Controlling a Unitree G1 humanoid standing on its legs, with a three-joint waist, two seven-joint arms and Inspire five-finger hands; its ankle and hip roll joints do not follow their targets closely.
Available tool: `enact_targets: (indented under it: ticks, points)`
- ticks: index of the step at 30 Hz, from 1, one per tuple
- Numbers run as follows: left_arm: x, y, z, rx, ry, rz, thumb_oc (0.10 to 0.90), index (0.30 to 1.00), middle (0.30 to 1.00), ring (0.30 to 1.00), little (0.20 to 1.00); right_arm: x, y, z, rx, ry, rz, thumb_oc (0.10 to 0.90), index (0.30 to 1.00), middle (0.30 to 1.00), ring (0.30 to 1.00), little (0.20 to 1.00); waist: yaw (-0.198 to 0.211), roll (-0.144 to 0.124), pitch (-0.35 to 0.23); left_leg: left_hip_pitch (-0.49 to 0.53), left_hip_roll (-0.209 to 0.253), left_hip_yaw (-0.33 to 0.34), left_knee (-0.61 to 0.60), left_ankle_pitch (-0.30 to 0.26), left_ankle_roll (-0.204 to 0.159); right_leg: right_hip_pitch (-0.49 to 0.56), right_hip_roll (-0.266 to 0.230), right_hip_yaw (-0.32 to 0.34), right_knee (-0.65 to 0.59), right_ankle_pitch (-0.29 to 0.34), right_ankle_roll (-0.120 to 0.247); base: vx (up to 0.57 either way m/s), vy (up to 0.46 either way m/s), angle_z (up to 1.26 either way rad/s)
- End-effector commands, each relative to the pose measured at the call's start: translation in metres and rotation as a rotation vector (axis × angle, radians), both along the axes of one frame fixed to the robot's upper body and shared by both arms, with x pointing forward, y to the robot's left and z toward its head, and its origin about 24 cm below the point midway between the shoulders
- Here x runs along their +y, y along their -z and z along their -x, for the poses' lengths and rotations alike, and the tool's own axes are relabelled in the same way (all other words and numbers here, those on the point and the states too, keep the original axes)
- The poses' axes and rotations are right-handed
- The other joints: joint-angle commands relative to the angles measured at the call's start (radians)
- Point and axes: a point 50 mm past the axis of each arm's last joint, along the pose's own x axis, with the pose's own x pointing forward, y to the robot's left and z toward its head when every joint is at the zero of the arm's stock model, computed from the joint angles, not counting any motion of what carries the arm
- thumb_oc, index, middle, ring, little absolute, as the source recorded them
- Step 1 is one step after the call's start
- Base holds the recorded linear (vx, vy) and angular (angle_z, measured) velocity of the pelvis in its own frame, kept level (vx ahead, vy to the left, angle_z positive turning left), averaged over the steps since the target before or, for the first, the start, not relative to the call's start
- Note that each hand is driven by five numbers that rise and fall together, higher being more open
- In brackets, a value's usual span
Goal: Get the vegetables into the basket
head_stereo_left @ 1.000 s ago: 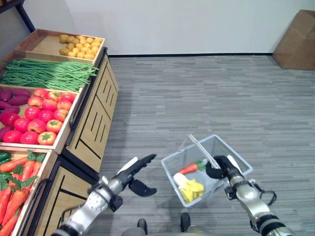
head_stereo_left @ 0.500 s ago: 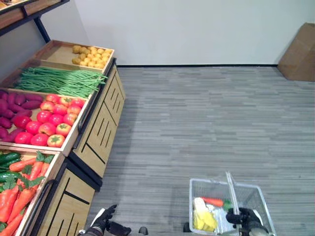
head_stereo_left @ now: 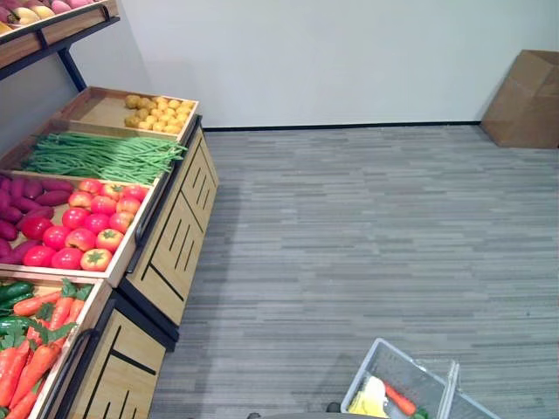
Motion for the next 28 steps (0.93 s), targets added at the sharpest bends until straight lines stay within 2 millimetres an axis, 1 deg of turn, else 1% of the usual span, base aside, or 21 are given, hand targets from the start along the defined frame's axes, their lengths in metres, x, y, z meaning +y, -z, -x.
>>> enact_targets:
  ticks: [1,8,13,14,15,16,20,22,25,28]
  points:
    - [0.007,-0.003,-0.019,-0.059,-0.116,-0.003,0.9,1.0,1.0,1.0,1.0,-0.001,-0.002,-0.025,-0.067,-0.042,-0.008,0.9,1.0,1.0,1.0,1.0,0.003,-0.034,0.013,-0.032,0.049,-0.013,0.005,0.034,-0.053,0.039,-0.054,-0.004,0.005,-0.002,0.067,0.0,0.0,0.0]
    - [0.006,-0.002,-0.013,-0.044,-0.183,0.004,0.9,1.0,1.0,1.0,1.0,0.005,0.001,-0.019,-0.022,-0.079,-0.04,0.9,1.0,1.0,1.0,1.0,0.004,-0.038,0.01,-0.03,0.051,-0.01,0.005,0.034,-0.054,0.037,-0.05,0.0,0.005,-0.003,0.064,0.0,0.0,0.0]
    - [0.006,-0.001,-0.01,-0.029,-0.199,-0.001,0.9,1.0,1.0,1.0,1.0,0.009,0.003,-0.014,0.015,-0.102,-0.064,0.9,1.0,1.0,1.0,1.0,0.005,-0.041,0.008,-0.027,0.053,-0.009,0.005,0.033,-0.053,0.037,-0.048,0.002,0.005,-0.002,0.063,0.0,0.0,0.0]
    - [0.006,-0.001,-0.01,-0.028,-0.211,0.002,0.9,1.0,1.0,1.0,1.0,0.012,0.005,-0.007,0.059,-0.139,-0.074,0.9,1.0,1.0,1.0,1.0,0.007,-0.042,0.006,-0.027,0.053,-0.011,0.005,0.032,-0.053,0.037,-0.048,0.0,0.005,-0.003,0.063,0.0,0.0,0.0]
    - [0.006,-0.001,-0.01,-0.028,-0.211,0.002,0.9,1.0,1.0,1.0,1.0,0.012,0.005,-0.007,0.059,-0.139,-0.074,0.9,1.0,1.0,1.0,1.0,0.006,-0.042,0.006,-0.027,0.053,-0.011,0.005,0.032,-0.053,0.037,-0.047,0.0,0.005,-0.003,0.063,0.0,0.0,0.0]
    - [0.005,0.0,-0.008,-0.025,-0.222,0.01,0.9,1.0,1.0,1.0,1.0,0.014,0.006,-0.002,0.09,-0.156,-0.082,0.9,1.0,1.0,1.0,1.0,0.007,-0.042,0.003,-0.026,0.053,-0.012,0.005,0.031,-0.052,0.039,-0.047,-0.001,0.005,-0.003,0.063,0.0,0.0,0.0]
    - [0.003,0.0,-0.008,-0.021,-0.226,0.02,0.9,1.0,1.0,1.0,1.0,0.018,0.007,0.004,0.135,-0.188,-0.101,0.9,1.0,1.0,1.0,1.0,0.006,-0.043,0.0,-0.025,0.053,-0.013,0.005,0.03,-0.052,0.041,-0.048,-0.002,0.005,-0.003,0.063,0.0,0.0,0.0]
    - [0.002,0.0,-0.008,-0.017,-0.218,0.031,0.9,1.0,1.0,1.0,1.0,0.025,0.01,0.008,0.158,-0.218,-0.135,0.9,1.0,1.0,1.0,1.0,0.005,-0.044,-0.002,-0.025,0.054,-0.014,0.005,0.03,-0.052,0.043,-0.049,-0.004,0.005,-0.005,0.063,0.0,0.0,0.0]
    - [0.0,0.001,-0.009,-0.016,-0.203,0.039,0.9,1.0,1.0,1.0,1.0,0.03,0.012,0.009,0.163,-0.237,-0.155,0.9,1.0,1.0,1.0,1.0,0.004,-0.044,-0.003,-0.025,0.053,-0.016,0.005,0.029,-0.052,0.043,-0.049,-0.007,0.005,-0.005,0.063,0.0,0.0,0.0]
    - [-0.002,0.001,-0.01,-0.016,-0.198,0.046,0.9,1.0,1.0,1.0,1.0,0.04,0.015,0.004,0.152,-0.282,-0.182,0.9,1.0,1.0,1.0,1.0,0.004,-0.045,-0.003,-0.025,0.053,-0.017,0.005,0.029,-0.052,0.043,-0.049,-0.007,0.005,-0.005,0.063,0.0,0.0,0.0]
